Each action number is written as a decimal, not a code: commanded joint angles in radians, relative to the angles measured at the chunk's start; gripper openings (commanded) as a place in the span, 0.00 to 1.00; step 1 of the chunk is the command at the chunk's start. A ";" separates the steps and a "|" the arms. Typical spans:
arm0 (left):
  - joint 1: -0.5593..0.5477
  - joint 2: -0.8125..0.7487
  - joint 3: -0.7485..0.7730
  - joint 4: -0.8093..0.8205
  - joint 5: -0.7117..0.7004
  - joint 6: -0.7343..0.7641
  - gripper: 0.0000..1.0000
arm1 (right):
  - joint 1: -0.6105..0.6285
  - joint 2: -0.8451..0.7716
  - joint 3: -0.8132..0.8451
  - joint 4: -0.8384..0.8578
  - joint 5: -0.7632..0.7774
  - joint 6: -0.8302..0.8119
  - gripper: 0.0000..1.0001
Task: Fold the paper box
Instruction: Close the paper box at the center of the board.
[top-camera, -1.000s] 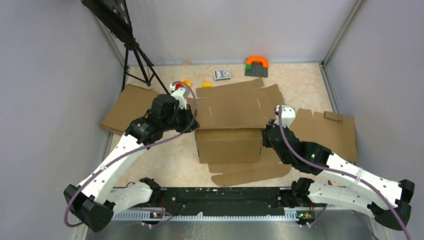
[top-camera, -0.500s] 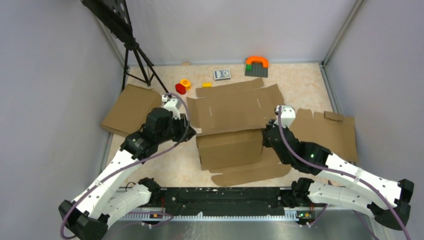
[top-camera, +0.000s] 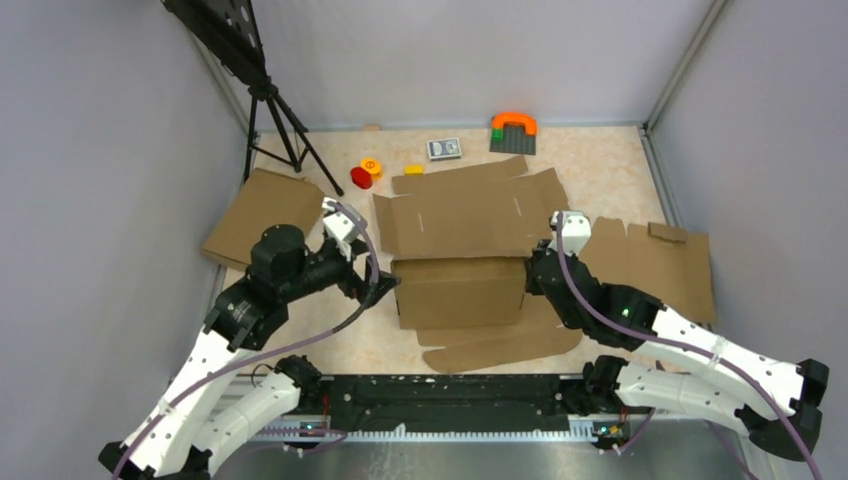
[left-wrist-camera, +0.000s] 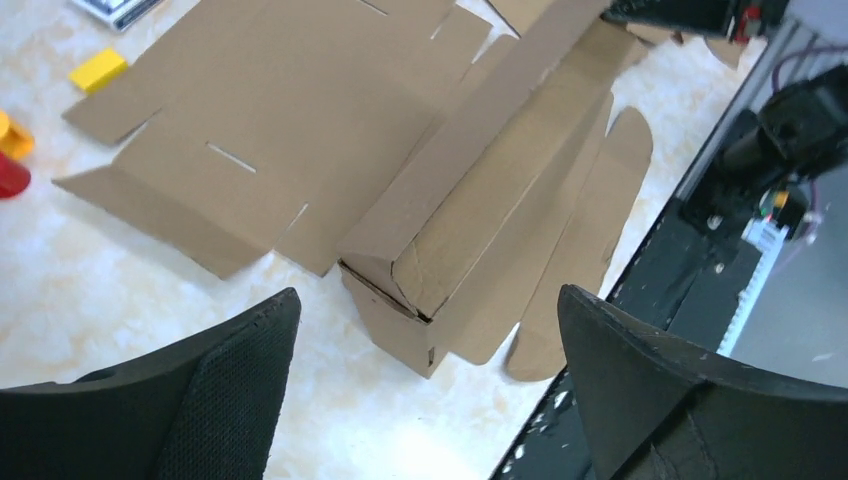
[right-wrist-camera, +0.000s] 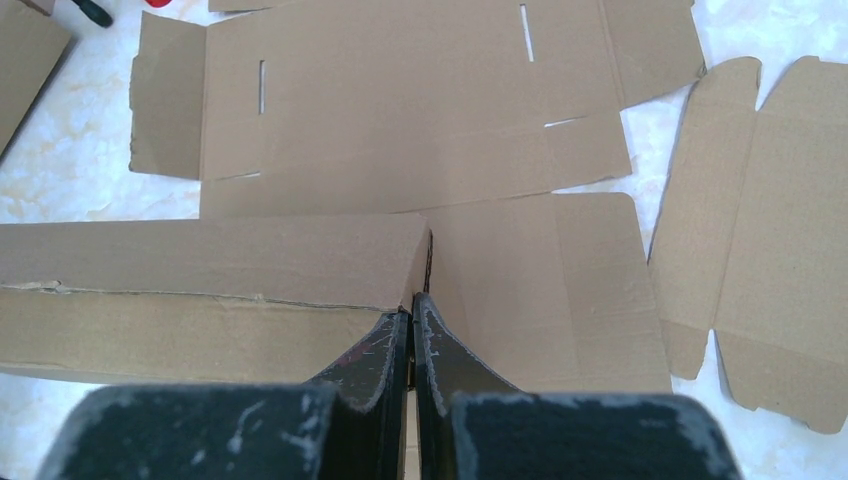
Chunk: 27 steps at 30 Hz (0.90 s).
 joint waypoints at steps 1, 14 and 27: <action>-0.005 0.035 0.037 0.033 0.122 0.305 0.99 | 0.010 -0.005 -0.012 -0.037 -0.027 -0.016 0.00; -0.287 0.086 -0.028 0.083 -0.088 0.778 0.99 | 0.010 -0.005 -0.003 -0.031 -0.036 -0.020 0.00; -0.442 0.093 -0.180 0.218 -0.317 0.874 0.95 | 0.010 -0.015 -0.007 -0.024 -0.042 -0.021 0.00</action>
